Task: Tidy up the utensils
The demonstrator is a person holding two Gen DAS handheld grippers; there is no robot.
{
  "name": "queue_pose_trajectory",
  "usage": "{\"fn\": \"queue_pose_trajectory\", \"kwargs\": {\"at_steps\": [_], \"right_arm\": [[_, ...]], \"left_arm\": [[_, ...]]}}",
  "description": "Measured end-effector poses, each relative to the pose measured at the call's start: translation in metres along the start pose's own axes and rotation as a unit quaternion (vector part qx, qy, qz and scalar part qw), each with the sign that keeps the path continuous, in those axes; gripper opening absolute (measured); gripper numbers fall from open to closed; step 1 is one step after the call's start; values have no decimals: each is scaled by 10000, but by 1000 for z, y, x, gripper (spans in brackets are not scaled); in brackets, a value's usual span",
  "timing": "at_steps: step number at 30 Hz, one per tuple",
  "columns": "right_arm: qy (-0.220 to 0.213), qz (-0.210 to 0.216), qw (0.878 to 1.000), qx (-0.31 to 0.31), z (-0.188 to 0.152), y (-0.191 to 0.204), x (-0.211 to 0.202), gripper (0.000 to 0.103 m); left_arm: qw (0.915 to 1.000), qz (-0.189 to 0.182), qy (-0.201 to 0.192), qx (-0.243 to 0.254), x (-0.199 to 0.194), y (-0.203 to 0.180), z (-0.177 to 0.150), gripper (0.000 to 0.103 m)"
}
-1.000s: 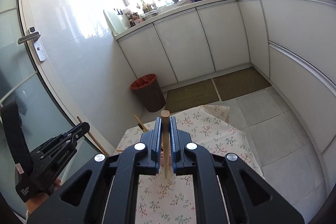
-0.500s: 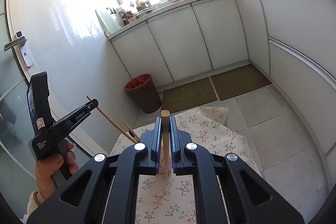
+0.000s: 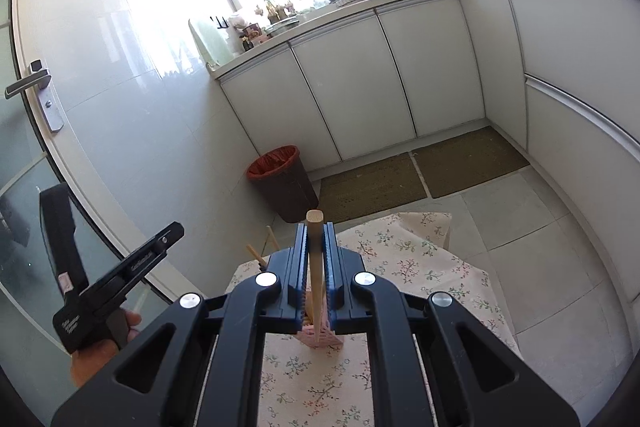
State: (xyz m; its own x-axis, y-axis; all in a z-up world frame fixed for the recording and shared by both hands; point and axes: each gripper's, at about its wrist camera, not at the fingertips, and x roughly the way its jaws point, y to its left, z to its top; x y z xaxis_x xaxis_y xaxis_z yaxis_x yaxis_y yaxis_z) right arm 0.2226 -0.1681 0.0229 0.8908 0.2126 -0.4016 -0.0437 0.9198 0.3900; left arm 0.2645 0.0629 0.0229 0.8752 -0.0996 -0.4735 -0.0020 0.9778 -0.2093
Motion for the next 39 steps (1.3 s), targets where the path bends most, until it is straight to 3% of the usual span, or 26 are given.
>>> {"fn": "queue_pose_trajectory", "kwargs": {"at_steps": [4, 9, 13, 16, 17, 20, 21, 23, 24, 32, 39], "right_arm": [[-316, -5, 9990, -314, 4, 34, 13, 8], [-548, -235, 9950, -799, -6, 68, 45, 8], [-584, -489, 9904, -1149, -27, 78, 78, 9], [-502, -540, 9919, -1033, -31, 74, 86, 12], [-490, -564, 9923, -985, -30, 73, 84, 12], [-563, -667, 9908, -1031, -26, 73, 68, 14], [-599, -724, 9900, -1051, -25, 73, 60, 21], [-720, -893, 9876, -1068, -27, 71, 41, 37], [-774, -999, 9860, -1089, -28, 69, 32, 44], [-985, -1590, 9751, -1194, -41, 50, -34, 58], [-971, -1875, 9696, -1234, -62, 38, -86, 85]], "left_arm": [[9995, 29, -160, -280, -26, 24, -12, 32], [9990, 152, -112, -415, -29, 48, -21, 32], [9985, 224, -14, -491, -24, 60, -23, 33], [9982, 354, -103, -467, -28, 65, -20, 36], [9981, 417, -179, -419, -32, 64, -20, 39], [9968, 615, -431, -283, -45, 56, -20, 68], [9964, 649, -487, -226, -49, 52, -20, 72], [9947, 832, -605, 19, -60, 38, -19, 97], [9932, 948, -656, 155, -63, 31, -20, 96], [9805, 1483, -1020, 783, -103, -21, -36, 96], [9842, 1341, -956, 654, -131, -39, -65, 96]]}}
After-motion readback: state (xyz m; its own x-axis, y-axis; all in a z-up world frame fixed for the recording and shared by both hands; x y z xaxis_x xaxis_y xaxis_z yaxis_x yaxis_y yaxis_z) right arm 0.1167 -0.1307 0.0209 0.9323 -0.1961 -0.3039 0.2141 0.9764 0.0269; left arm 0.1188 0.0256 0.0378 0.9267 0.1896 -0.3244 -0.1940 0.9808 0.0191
